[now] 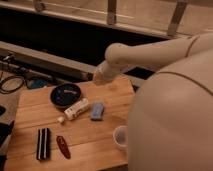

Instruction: Move the arm in a circular motion

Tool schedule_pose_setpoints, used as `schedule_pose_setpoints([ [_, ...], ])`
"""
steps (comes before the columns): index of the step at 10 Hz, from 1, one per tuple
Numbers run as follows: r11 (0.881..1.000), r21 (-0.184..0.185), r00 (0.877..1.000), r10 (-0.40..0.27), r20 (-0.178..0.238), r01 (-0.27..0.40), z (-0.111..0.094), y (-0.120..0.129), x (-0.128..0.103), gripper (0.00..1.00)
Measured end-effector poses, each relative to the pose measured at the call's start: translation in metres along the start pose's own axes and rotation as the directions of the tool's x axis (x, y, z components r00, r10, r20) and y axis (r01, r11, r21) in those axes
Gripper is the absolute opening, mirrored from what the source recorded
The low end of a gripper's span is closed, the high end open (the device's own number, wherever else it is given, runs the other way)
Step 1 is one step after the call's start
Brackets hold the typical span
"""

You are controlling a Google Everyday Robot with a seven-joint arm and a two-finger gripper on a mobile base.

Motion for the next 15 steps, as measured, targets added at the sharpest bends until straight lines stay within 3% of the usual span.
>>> schedule_pose_setpoints([
  [3, 0.999, -0.026, 0.999, -0.046, 0.026, 0.047, 0.01, 0.048, -0.01, 0.14],
  [6, 0.999, -0.038, 0.997, -0.028, 0.07, 0.031, 0.003, 0.055, -0.023, 0.14],
  [8, 0.999, -0.04, 0.995, -0.01, 0.098, 0.014, -0.014, 0.037, -0.028, 0.14],
  [12, 0.999, -0.043, 0.989, 0.028, 0.146, -0.022, -0.064, -0.031, -0.03, 0.14],
  [15, 0.999, -0.041, 0.992, 0.019, 0.128, -0.014, -0.074, -0.045, -0.008, 0.14],
])
